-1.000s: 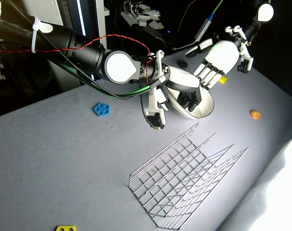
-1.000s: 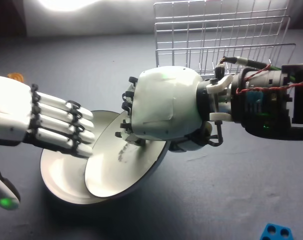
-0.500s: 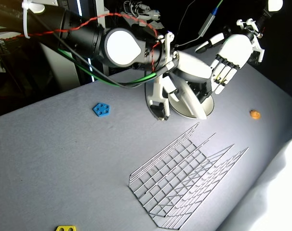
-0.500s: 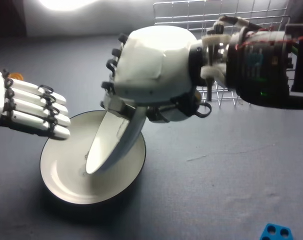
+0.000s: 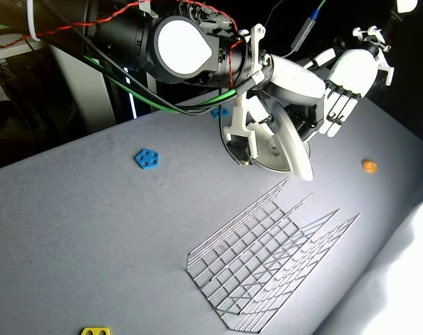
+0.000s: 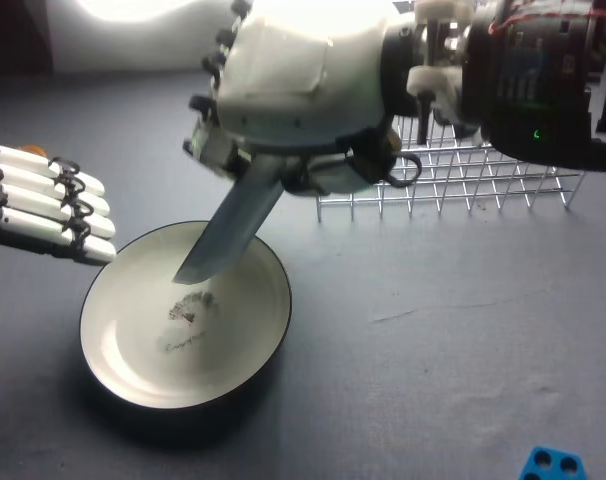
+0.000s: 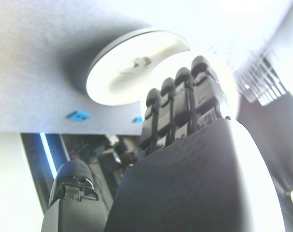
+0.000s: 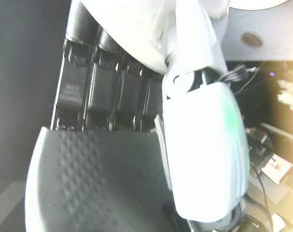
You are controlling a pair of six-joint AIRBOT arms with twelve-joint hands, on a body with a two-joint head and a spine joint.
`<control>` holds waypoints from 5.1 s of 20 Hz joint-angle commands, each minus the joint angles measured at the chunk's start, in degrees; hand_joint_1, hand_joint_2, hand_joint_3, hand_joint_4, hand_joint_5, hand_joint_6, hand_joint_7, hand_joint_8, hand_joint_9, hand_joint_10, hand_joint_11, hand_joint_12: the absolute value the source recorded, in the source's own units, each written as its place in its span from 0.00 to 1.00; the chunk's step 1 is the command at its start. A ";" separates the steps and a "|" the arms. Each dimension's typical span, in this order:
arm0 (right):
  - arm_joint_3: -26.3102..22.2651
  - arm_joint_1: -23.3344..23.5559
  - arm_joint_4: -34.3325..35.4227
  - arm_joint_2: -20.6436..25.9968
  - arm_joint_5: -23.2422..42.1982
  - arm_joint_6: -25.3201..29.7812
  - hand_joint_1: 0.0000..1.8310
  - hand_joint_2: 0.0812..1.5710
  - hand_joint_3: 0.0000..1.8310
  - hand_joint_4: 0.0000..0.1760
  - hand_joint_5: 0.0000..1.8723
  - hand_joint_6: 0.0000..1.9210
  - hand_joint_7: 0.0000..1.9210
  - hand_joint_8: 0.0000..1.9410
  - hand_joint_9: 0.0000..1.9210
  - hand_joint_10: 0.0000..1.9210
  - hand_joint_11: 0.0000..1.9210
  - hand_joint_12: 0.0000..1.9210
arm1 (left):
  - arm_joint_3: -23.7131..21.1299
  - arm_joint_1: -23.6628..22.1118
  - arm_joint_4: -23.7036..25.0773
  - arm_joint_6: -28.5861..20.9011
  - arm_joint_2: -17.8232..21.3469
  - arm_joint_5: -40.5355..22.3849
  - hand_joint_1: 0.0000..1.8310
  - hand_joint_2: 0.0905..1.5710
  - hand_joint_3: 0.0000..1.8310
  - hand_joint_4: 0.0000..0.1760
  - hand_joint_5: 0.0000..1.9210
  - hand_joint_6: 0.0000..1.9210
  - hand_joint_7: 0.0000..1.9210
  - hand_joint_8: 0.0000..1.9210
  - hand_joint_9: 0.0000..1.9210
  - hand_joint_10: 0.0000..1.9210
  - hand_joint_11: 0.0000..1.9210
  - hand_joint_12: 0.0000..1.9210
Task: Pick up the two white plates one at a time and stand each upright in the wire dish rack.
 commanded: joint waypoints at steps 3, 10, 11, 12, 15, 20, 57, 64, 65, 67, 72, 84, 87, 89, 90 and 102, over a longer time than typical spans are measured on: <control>-0.12 2.21 -1.92 0.22 9.22 4.28 0.75 0.70 0.00 0.00 0.47 0.59 0.49 0.47 0.48 0.63 0.38 0.60 | -0.24 -0.44 -5.48 -0.10 1.06 -1.94 0.00 0.65 0.00 0.00 0.07 0.00 0.05 0.00 0.04 0.00 0.01 0.04; 1.33 5.86 -3.66 0.16 9.99 13.50 0.75 0.70 0.00 0.00 0.48 0.58 0.49 0.47 0.49 0.61 0.40 0.57 | -0.65 -1.11 -5.01 0.10 0.27 -1.94 0.00 0.65 0.00 0.00 0.07 0.00 0.06 0.00 0.04 0.00 0.01 0.05; 1.99 6.42 -3.80 0.09 9.97 15.67 0.75 0.70 0.00 0.00 0.48 0.58 0.49 0.48 0.49 0.62 0.40 0.57 | -0.83 -1.22 -5.02 0.23 0.15 -1.93 0.00 0.65 0.00 0.00 0.07 0.00 0.06 0.00 0.04 0.00 0.01 0.05; 2.38 6.70 -3.88 0.03 9.95 16.47 0.75 0.70 0.00 0.00 0.48 0.57 0.49 0.47 0.49 0.61 0.39 0.58 | -1.02 -1.38 -5.03 0.23 0.07 -1.82 0.00 0.65 0.00 0.00 0.07 0.00 0.05 0.00 0.04 0.00 0.01 0.06; 3.15 7.26 -4.09 -0.16 9.96 17.27 0.74 0.71 0.00 0.00 0.46 0.61 0.48 0.50 0.47 0.64 0.37 0.58 | -1.89 -2.08 -5.02 0.23 -0.12 -1.73 0.00 0.64 0.00 0.00 0.07 0.00 0.05 0.00 0.04 0.00 0.00 0.08; 4.44 8.20 -4.44 -0.67 8.36 17.23 0.75 0.70 0.00 0.00 0.48 0.58 0.50 0.47 0.49 0.60 0.39 0.58 | -1.83 -2.54 -5.03 0.56 -0.44 -1.74 0.00 0.65 0.00 0.00 0.08 0.00 0.07 0.00 0.05 0.00 0.00 0.13; 4.87 8.34 77.60 0.96 7.67 -34.66 0.75 0.70 0.00 0.00 0.47 0.60 0.50 0.47 0.47 0.63 0.37 0.61 | -1.30 -0.97 -1.07 2.49 -0.91 -1.63 0.00 0.65 0.00 0.00 0.08 0.00 0.05 0.00 0.03 0.00 0.00 0.07; 4.91 7.53 82.14 2.06 7.55 -32.86 0.75 0.70 0.00 0.00 0.47 0.58 0.51 0.46 0.48 0.61 0.39 0.59 | -0.83 -0.54 -1.06 2.60 -1.08 -1.64 0.00 0.65 0.00 0.00 0.07 0.00 0.05 0.00 0.03 0.00 0.00 0.06; 4.91 7.35 82.21 2.22 7.51 -32.72 0.75 0.70 0.00 0.00 0.47 0.59 0.51 0.47 0.48 0.62 0.38 0.59 | -0.86 -0.54 -1.06 2.63 -1.08 -1.64 0.00 0.65 0.00 0.00 0.07 0.00 0.05 0.00 0.03 0.00 0.00 0.06; 5.04 6.72 82.70 2.64 7.54 -32.24 0.75 0.70 0.00 0.00 0.47 0.59 0.51 0.47 0.47 0.63 0.38 0.59 | -0.87 -0.52 -1.03 2.68 -1.10 -1.64 0.00 0.66 0.00 0.00 0.07 0.00 0.06 0.00 0.04 0.00 0.00 0.08; 5.04 5.87 85.36 4.10 7.26 -32.14 0.75 0.70 0.00 0.00 0.48 0.57 0.51 0.46 0.48 0.62 0.39 0.58 | -0.69 -0.43 -0.87 2.68 -1.26 -1.64 0.00 0.66 0.00 0.00 0.08 0.00 0.07 0.00 0.05 0.00 0.00 0.10; 4.79 5.90 91.58 7.77 4.17 -32.10 0.75 0.70 0.00 0.00 0.48 0.57 0.52 0.45 0.48 0.61 0.38 0.60 | -0.15 0.41 -0.86 2.68 -1.69 -1.24 0.00 0.66 0.00 0.00 0.09 0.00 0.08 0.00 0.06 0.00 0.00 0.12; 4.60 5.96 92.50 8.63 3.58 -32.10 0.75 0.70 0.00 0.00 0.47 0.57 0.51 0.48 0.48 0.62 0.38 0.60 | 0.34 0.52 -0.86 2.68 -2.03 -1.19 0.00 0.66 0.00 0.00 0.08 0.00 0.07 0.00 0.05 0.00 0.00 0.09; 4.48 5.98 92.94 9.25 3.58 -32.10 0.67 0.72 0.00 0.00 0.46 0.60 0.50 0.52 0.49 0.41 0.38 0.60 | 0.64 0.52 -0.86 2.68 -2.25 -1.17 0.00 0.65 0.00 0.00 0.07 0.00 0.07 0.00 0.04 0.00 0.00 0.08; 4.44 5.98 93.09 9.65 3.58 -32.09 0.66 0.71 0.00 0.07 0.47 0.60 0.50 0.52 0.53 0.28 0.38 0.58 | 0.73 0.52 -0.86 2.68 -2.31 -1.16 0.00 0.66 0.00 0.00 0.07 0.00 0.06 0.00 0.04 0.00 0.00 0.06; 4.47 5.92 96.74 12.46 3.41 -32.08 0.75 0.70 0.00 0.00 0.47 0.59 0.51 0.48 0.47 0.63 0.38 0.61 | 1.14 0.10 -0.86 2.68 -2.64 -0.89 0.00 0.66 0.00 0.00 0.08 0.00 0.07 0.00 0.04 0.00 0.00 0.09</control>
